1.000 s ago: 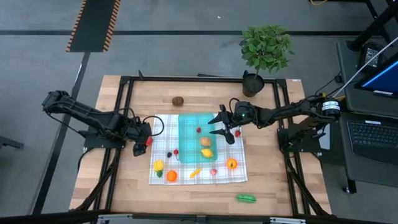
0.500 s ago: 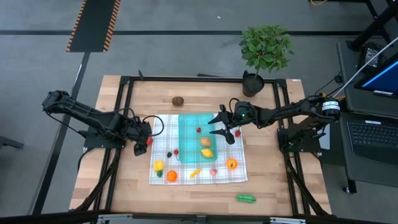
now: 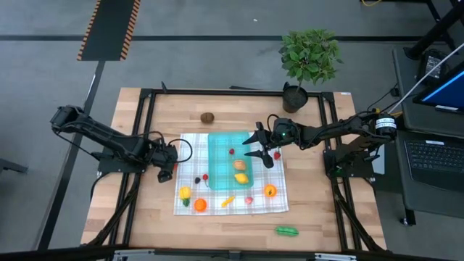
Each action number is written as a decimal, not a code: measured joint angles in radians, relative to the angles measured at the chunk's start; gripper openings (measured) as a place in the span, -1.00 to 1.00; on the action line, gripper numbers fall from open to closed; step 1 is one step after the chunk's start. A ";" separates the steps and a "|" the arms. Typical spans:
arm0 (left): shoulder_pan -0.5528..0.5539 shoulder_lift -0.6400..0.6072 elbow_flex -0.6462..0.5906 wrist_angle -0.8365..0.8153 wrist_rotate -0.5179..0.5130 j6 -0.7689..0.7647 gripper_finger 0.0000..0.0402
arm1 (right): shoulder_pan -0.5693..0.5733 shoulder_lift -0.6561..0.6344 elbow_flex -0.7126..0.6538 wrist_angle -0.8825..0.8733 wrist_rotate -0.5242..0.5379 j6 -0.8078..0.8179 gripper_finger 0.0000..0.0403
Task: Pick and placing Produce into tupperware
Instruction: Put the bottom strawberry into the blue bin
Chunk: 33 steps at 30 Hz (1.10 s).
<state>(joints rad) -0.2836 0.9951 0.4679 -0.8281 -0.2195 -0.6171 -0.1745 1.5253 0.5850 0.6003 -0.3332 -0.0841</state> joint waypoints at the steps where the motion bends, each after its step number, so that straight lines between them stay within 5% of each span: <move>1: 0.000 0.004 -0.007 0.002 0.000 0.001 0.70 | 0.000 0.000 0.000 0.000 0.000 0.000 0.13; 26: -0.001 0.175 -0.022 0.137 -0.028 0.087 0.69 | 0.000 0.000 0.000 0.000 0.000 0.001 0.13; 33: -0.001 0.169 -0.022 0.142 -0.009 0.070 0.41 | 0.000 0.000 0.000 0.000 0.000 0.001 0.13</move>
<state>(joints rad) -0.2844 1.1641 0.4458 -0.6865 -0.2288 -0.5472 -0.1745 1.5253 0.5850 0.6006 -0.3335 -0.0834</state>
